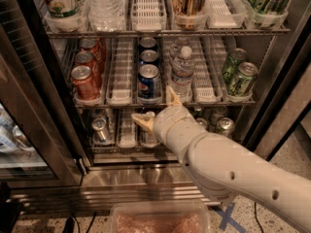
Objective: Pick pepsi can from middle shelf of fridge
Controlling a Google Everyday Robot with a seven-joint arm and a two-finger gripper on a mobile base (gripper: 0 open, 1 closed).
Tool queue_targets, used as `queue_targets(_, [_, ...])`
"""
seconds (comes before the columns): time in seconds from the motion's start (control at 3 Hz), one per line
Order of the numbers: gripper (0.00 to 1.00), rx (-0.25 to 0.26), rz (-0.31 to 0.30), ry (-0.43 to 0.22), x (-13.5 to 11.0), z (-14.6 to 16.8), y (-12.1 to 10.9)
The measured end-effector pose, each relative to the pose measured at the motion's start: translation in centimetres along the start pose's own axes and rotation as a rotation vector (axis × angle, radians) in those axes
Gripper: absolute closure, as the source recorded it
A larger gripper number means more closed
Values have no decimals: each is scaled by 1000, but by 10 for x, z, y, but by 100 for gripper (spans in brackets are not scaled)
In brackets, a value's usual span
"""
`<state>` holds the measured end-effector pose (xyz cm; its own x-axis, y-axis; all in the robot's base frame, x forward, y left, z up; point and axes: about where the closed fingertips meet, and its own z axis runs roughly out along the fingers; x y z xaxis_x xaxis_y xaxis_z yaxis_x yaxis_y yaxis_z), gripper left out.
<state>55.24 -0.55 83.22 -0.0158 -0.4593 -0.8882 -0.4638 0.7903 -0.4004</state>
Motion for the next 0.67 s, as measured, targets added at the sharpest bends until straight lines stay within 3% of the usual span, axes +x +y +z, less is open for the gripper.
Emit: queue_targets(0.67, [23,113,36,-110,-1,17,-2])
